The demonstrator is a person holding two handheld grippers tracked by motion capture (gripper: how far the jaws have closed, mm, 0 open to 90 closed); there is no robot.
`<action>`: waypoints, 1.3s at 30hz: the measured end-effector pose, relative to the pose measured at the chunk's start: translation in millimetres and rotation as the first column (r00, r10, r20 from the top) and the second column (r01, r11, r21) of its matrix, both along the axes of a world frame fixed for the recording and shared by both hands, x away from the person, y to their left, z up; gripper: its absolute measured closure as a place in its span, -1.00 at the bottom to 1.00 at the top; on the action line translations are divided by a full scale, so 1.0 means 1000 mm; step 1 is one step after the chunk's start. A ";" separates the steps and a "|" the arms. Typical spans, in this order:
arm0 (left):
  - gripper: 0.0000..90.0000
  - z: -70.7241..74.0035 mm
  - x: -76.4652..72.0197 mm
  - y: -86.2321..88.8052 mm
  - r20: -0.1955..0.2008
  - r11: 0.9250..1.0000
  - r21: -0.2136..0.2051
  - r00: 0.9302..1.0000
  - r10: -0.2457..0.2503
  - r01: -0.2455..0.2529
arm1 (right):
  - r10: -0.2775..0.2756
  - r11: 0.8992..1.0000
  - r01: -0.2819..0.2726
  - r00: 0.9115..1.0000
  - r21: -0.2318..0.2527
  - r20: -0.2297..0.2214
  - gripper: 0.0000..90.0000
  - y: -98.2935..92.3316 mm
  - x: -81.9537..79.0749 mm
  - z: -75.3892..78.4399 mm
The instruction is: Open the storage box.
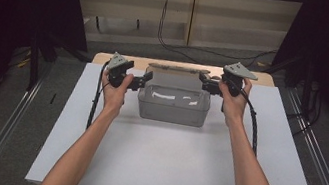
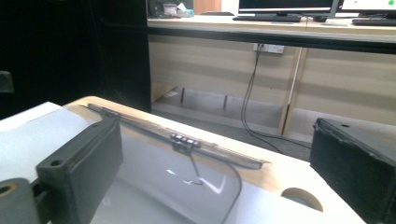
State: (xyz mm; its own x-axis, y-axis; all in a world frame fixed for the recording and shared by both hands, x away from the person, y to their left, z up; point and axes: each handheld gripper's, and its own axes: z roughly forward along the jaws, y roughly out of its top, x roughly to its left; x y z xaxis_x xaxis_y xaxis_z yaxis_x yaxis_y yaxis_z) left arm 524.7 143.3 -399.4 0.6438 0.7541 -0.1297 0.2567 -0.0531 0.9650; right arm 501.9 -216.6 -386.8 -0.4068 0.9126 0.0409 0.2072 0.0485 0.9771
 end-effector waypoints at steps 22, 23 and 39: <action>-0.91 0.014 -0.053 0.020 0.094 0.998 0.003 0.994 0.061 -0.062 | -0.056 0.997 0.061 0.994 -0.049 0.088 -0.97 -0.004 -0.054 0.004; -0.91 0.016 -0.056 0.021 0.096 0.998 -0.011 0.993 0.066 -0.066 | -0.057 0.997 0.061 0.994 -0.052 0.091 -0.97 -0.005 -0.056 0.005; -0.94 0.002 -0.098 0.037 0.125 0.995 -0.015 0.988 0.095 -0.094 | -0.080 0.995 0.085 0.992 -0.052 0.094 -1.00 -0.012 -0.094 -0.005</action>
State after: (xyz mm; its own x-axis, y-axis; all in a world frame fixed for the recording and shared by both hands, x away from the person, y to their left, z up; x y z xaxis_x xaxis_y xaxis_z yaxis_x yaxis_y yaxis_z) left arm 426.9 180.1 -397.5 0.5812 0.8116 -0.0592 0.1367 -0.0257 0.9903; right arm 408.0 -229.1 -391.8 -0.3298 0.9430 -0.0455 0.1223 0.0905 0.9884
